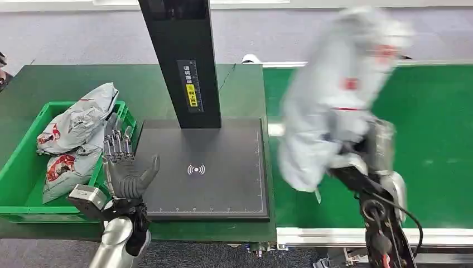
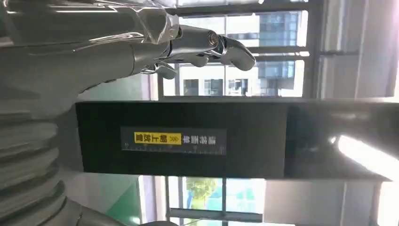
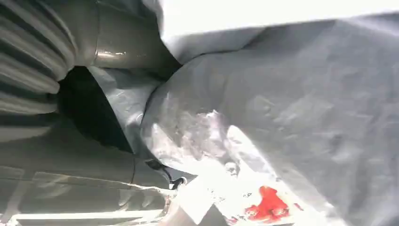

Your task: Moved the parcel from conveyor to table for the left to box.

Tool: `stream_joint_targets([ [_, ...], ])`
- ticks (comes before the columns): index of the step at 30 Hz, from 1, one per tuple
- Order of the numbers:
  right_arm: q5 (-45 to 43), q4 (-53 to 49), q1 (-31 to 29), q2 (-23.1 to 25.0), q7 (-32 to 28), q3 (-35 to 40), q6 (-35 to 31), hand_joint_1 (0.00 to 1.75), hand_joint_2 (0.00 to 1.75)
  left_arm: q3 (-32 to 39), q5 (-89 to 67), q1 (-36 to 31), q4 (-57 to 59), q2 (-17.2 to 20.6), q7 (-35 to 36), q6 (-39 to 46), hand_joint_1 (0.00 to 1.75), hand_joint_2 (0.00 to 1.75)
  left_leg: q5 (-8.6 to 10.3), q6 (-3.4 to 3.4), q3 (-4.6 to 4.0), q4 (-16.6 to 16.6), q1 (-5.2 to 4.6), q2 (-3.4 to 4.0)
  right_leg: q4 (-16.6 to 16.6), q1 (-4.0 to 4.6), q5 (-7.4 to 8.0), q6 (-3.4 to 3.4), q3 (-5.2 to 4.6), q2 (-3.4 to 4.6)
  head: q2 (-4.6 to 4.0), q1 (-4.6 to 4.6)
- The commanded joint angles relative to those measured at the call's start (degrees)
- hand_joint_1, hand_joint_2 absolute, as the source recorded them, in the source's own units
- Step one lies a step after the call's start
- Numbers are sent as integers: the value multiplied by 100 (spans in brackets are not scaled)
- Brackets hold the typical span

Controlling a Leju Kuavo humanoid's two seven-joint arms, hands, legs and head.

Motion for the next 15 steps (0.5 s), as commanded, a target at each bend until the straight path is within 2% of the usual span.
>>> stream_joint_targets([
  [1,66,2233,-2015,-277,92,2655,597,175,175,5,-50,-202,396,193,-37,-48,0,175,15,0,-3,-2,1,13,-1,1,12,-8,-12,0,0,-2],
  [3,-28,2303,-2201,-246,111,2850,714,175,175,61,-47,-198,365,181,-37,-47,0,175,31,13,-23,5,-3,-65,3,-4,1,2,-9,-63,0,-2],
  [9,-103,2449,-2405,-154,121,3064,777,175,175,124,-47,-204,374,174,-37,-56,0,175,34,13,-41,5,-6,-48,5,-5,7,2,-19,-56,0,2],
  [15,-96,2459,-2382,-156,125,3080,769,175,175,129,-47,-205,374,176,-37,-56,0,175,37,11,-41,3,-2,-69,-3,-2,6,2,-14,-77,0,0],
])
